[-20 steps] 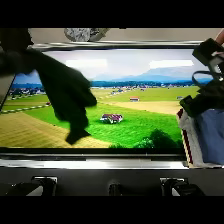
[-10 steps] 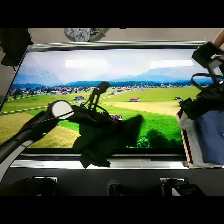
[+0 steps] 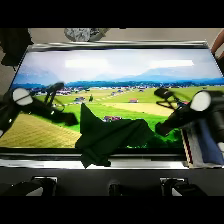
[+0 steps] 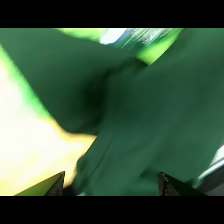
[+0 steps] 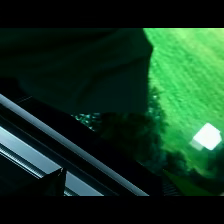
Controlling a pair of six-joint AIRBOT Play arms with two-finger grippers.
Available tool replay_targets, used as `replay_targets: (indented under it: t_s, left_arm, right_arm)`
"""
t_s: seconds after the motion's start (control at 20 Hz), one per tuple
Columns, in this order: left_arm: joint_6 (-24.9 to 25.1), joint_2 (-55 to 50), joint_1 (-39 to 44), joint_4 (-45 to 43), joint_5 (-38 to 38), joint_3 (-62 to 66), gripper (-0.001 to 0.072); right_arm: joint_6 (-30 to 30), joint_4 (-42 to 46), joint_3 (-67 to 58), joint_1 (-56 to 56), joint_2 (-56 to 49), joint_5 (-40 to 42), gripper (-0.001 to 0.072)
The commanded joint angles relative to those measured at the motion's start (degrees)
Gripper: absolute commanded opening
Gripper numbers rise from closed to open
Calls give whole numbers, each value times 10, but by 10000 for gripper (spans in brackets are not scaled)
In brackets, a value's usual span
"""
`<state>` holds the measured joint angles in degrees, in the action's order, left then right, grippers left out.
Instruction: Fold the shirts.
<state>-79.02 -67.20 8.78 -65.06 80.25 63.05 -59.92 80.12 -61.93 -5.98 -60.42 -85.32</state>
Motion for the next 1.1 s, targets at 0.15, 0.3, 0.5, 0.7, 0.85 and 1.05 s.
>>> replay_targets:
  t_s: [0.15, 0.3, 0.5, 0.7, 0.85, 1.05]
  left_arm:
    - [40, 50, -42, 25, -56, -214, 714]
    - [40, 35, 1, 67, -129, -243, 638]
    - [22, -11, 50, 71, -180, -245, 379]
    - [25, -31, 56, 78, -193, -244, 27]
    - [28, -19, 56, 76, -205, -235, 26]
    - [27, 28, 40, 39, -208, -140, 25]
  right_arm:
    - [7, -49, 93, 0, -51, 119, 711]
    - [-36, -56, 94, 0, -56, 182, 714]
    - [-39, -84, 100, 0, -114, 257, 719]
    - [-34, -187, 100, 0, -190, 280, 714]
    - [-8, -249, 100, 0, -220, 305, 414]
    - [73, -224, 44, 1, -179, 272, 46]
